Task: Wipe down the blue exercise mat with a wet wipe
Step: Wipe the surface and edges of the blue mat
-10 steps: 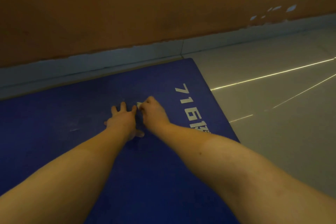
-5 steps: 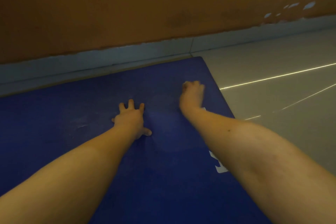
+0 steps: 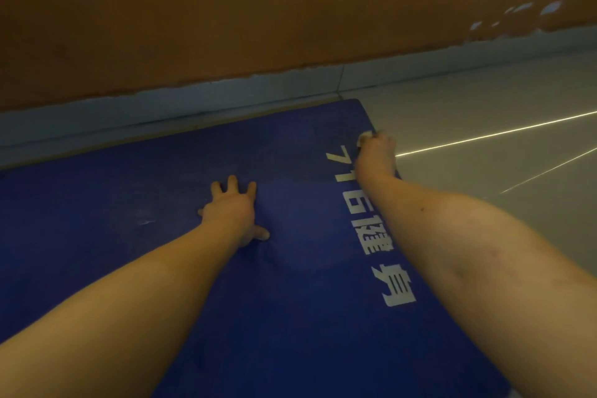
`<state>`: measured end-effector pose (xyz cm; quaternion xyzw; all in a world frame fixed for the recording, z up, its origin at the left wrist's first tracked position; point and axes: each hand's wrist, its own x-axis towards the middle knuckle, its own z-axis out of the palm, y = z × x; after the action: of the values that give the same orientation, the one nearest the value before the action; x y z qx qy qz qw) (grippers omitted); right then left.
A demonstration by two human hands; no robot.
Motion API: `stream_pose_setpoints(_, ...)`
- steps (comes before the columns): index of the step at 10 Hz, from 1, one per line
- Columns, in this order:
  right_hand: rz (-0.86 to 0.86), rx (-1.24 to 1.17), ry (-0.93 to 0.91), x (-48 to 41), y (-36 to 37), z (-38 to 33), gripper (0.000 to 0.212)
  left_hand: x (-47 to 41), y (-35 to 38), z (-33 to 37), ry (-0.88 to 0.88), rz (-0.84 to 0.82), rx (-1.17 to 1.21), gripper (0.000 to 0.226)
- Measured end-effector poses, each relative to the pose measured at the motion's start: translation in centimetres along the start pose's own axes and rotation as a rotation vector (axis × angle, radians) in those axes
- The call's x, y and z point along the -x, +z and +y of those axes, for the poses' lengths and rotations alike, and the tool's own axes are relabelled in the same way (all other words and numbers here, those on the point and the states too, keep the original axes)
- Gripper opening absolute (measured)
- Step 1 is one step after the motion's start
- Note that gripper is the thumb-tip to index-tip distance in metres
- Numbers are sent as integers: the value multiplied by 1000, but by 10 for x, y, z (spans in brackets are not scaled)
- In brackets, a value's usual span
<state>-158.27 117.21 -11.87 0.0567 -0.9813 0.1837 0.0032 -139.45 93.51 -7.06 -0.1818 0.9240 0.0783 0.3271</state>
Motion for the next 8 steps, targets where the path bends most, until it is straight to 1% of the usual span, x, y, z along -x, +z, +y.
stream_pose_setpoints(1,-43,-33,39,7,11,-29,37,-2,0,0,1,8,-1,121)
stream_pose_setpoints(2,-43,-40,32,9,30,-55,37,-2,0,1,2,8,-12,121)
stream_pose_setpoints(3,-138,-70,-179,46,43,-105,34,-2,0,1,-6,9,-19,122)
stream_pose_setpoints(4,-296,-70,-606,83,48,-135,33,-2,-1,3,-15,9,-24,120)
stream_pose_setpoints(5,-194,-70,-598,39,43,-95,27,-1,-1,3,1,7,-27,121)
stream_pose_setpoints(6,-8,76,-319,-14,32,-39,29,-1,-1,2,-3,3,-16,121)
stream_pose_setpoints(7,39,69,-30,-46,24,-9,39,-2,1,3,2,6,-7,122)
stream_pose_setpoints(8,44,-4,51,-28,33,-60,30,-4,2,3,-3,5,-15,123)
